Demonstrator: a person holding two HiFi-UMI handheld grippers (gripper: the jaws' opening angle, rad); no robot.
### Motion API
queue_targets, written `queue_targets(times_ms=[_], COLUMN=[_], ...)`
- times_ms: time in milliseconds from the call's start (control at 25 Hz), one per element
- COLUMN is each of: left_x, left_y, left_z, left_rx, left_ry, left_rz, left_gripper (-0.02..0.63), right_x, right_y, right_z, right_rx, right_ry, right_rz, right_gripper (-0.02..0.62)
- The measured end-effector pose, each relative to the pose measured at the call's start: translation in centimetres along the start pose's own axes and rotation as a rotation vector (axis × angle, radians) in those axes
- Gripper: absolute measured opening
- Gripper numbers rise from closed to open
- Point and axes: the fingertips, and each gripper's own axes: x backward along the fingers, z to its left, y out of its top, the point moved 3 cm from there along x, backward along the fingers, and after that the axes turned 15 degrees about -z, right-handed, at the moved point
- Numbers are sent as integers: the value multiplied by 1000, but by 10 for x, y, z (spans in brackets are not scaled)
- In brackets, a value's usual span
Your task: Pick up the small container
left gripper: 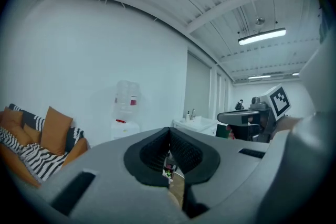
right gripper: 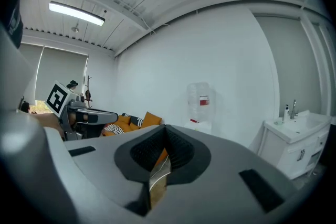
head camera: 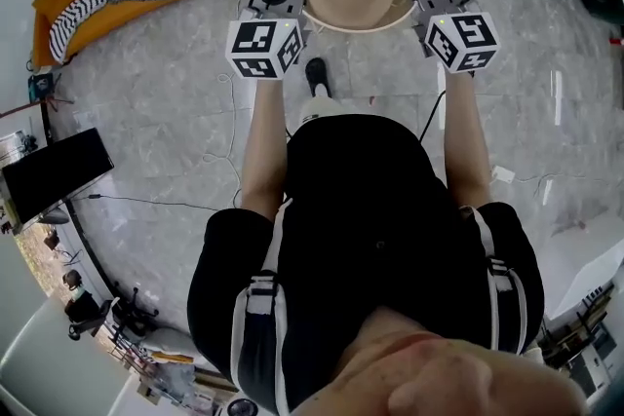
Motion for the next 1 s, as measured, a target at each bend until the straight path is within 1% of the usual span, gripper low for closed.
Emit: queue_targets(times_ms=[120,280,480,600,760,1000], left_x=[-27,-54,-77,-85,-98,-126], left_y=[3,-1,-21,-41,-76,-140], left_z=[36,76,113,125,137,138], left_rx=[0,0,28,52,83,61], left_ry=[-38,-83,-113,-118,-124,-133], left_rz=[-7,1,34,65,98,130], left_gripper=[18,18,18,18,18,18], right_x=[-38,-80,-109,-115,-124,-132], right_y=[-3,-15,-38,-60,-86,-133], right_z=[-4,-6,-7,-10,-20,-51], right_rx=[3,3,-18,-40,-65,-110], right_ry=[-26,-64,-109,-126,-144,-148], right_rz=[-2,14,45,89,116,157], right_gripper=[3,3,3,3,3,3])
